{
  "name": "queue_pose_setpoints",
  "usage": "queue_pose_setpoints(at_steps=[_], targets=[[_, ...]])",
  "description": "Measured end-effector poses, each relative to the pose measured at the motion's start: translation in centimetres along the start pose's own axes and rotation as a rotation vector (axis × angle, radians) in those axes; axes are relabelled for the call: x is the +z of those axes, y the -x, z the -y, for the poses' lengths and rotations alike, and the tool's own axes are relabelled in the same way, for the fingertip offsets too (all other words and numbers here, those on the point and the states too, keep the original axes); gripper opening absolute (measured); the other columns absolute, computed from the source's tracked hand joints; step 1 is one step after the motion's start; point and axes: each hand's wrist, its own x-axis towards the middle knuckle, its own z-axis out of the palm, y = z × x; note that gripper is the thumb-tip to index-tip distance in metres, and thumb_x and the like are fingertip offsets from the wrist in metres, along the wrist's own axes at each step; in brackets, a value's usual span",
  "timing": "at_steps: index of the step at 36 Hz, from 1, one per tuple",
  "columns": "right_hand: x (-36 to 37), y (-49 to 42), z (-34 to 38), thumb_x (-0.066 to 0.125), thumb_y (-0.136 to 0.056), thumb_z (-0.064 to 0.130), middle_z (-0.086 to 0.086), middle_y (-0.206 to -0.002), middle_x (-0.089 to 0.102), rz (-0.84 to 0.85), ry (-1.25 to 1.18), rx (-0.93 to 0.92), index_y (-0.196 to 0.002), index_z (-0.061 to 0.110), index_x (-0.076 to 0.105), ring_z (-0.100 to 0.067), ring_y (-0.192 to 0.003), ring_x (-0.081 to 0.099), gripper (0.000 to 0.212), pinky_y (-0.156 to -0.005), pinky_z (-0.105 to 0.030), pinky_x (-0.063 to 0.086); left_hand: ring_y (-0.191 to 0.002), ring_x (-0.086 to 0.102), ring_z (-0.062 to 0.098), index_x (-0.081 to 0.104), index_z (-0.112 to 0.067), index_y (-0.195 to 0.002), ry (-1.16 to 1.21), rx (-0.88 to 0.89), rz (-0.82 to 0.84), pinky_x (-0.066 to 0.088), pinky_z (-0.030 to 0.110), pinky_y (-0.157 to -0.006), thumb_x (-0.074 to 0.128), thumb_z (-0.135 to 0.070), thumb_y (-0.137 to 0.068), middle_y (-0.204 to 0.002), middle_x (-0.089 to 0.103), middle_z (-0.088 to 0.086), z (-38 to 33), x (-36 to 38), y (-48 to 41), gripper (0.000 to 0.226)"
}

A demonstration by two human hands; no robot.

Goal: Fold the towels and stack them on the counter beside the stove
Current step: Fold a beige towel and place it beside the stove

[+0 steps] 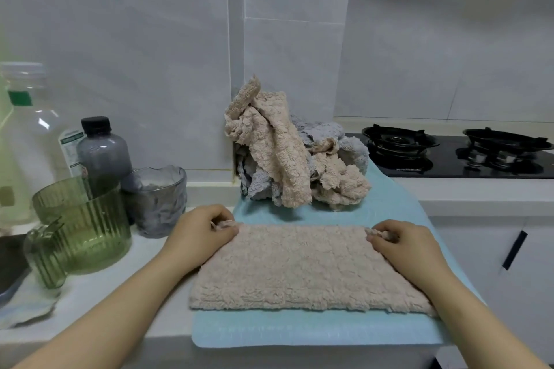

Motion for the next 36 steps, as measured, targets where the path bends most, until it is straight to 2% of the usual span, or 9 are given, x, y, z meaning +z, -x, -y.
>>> queue_pose_setpoints(at_steps=[3,7,15,18,21,26,30,33,36], targets=[[-0.1,-0.1,-0.1,0.062,-0.082,0.040,0.002,-0.089,0.058,-0.021,0.041,0.046,-0.081,0.039,0.055,-0.031,-0.107,0.046,0.008,-0.084,-0.034,0.036,-0.074,0.054,0.007,0.061,-0.028,-0.075,0.019,-0.002,-0.026,0.037,0.013,-0.063,0.071,-0.029,-0.080,-0.077,0.061,-0.013,0.2,-0.2,0.1,0.011],[-0.2,-0.1,0.0,0.056,-0.085,0.046,0.000,-0.104,0.061,-0.009,0.082,0.108,-0.090,0.038,0.058,-0.029,-0.109,0.042,0.010,-0.083,-0.033,0.032,-0.070,0.058,0.010,0.068,-0.024,-0.077,0.195,-0.033,-0.048,0.043,0.025,-0.064,0.066,-0.029,-0.084,-0.074,0.067,-0.006,0.1,-0.3,0.2,0.009],[-0.6,0.2,0.4,0.055,-0.087,0.029,0.006,-0.081,0.057,0.009,0.031,0.107,-0.078,0.037,0.053,-0.026,-0.109,0.042,0.013,-0.078,-0.030,0.027,-0.068,0.054,0.015,0.068,-0.021,-0.073,0.344,-0.078,-0.079,0.041,0.022,-0.062,0.071,-0.015,-0.081,-0.079,0.068,0.010,0.3,-0.3,-0.2,0.010],[-0.7,0.3,0.4,0.058,-0.085,0.026,0.005,-0.082,0.062,0.012,-0.011,0.091,-0.069,0.039,0.050,-0.026,-0.105,0.044,0.022,-0.078,-0.031,0.031,-0.066,0.051,0.014,0.067,-0.022,-0.072,0.338,-0.085,-0.043,0.040,0.020,-0.062,0.072,-0.010,-0.080,-0.081,0.067,0.015,0.5,-0.2,-0.1,0.015],[-0.8,0.5,0.6,0.058,-0.085,0.028,0.007,-0.082,0.062,0.033,0.010,0.083,-0.070,0.041,0.050,-0.025,-0.106,0.045,0.021,-0.078,-0.031,0.031,-0.067,0.052,0.014,0.065,-0.025,-0.072,0.284,-0.075,-0.022,0.039,0.018,-0.062,0.069,-0.009,-0.081,-0.083,0.069,0.013,0.5,-0.1,-0.2,0.020],[-0.8,0.7,0.5,0.066,-0.079,0.019,0.010,-0.073,0.065,-0.008,-0.110,0.067,-0.066,0.031,0.059,-0.023,-0.090,0.056,0.019,-0.076,-0.034,0.044,-0.070,0.054,0.014,0.063,-0.029,-0.071,0.269,-0.067,-0.035,0.039,0.018,-0.064,0.069,-0.010,-0.082,-0.081,0.069,0.008,0.6,0.0,-0.2,0.023],[-1.1,0.9,0.6,0.069,-0.079,0.011,0.013,-0.071,0.063,-0.074,-0.205,0.044,-0.069,0.025,0.062,-0.003,-0.071,0.053,0.018,-0.058,-0.017,0.036,-0.069,0.056,0.014,0.066,-0.028,-0.071,0.288,-0.079,-0.047,0.040,0.019,-0.063,0.071,-0.012,-0.080,-0.080,0.070,0.007,0.7,0.1,-0.3,0.019],[-1.3,1.1,0.6,0.068,-0.079,0.009,0.011,-0.068,0.063,-0.155,-0.376,0.087,-0.073,0.021,0.068,-0.004,-0.062,0.053,0.013,-0.055,-0.019,0.036,-0.068,0.056,0.014,0.066,-0.027,-0.070,0.313,-0.081,-0.068,0.041,0.017,-0.062,0.072,-0.011,-0.080,-0.077,0.069,0.005,0.5,0.1,-0.2,0.020],[-1.5,1.4,0.8,0.070,-0.080,0.018,0.006,-0.059,0.059,-0.135,-0.557,0.121,-0.075,0.016,0.072,-0.003,-0.040,0.043,0.005,-0.040,-0.018,0.034,-0.064,0.052,0.013,0.066,-0.024,-0.069,0.353,-0.084,-0.086,0.039,0.014,-0.058,0.073,-0.008,-0.078,-0.071,0.064,0.002,0.3,0.0,-0.1,0.020]])
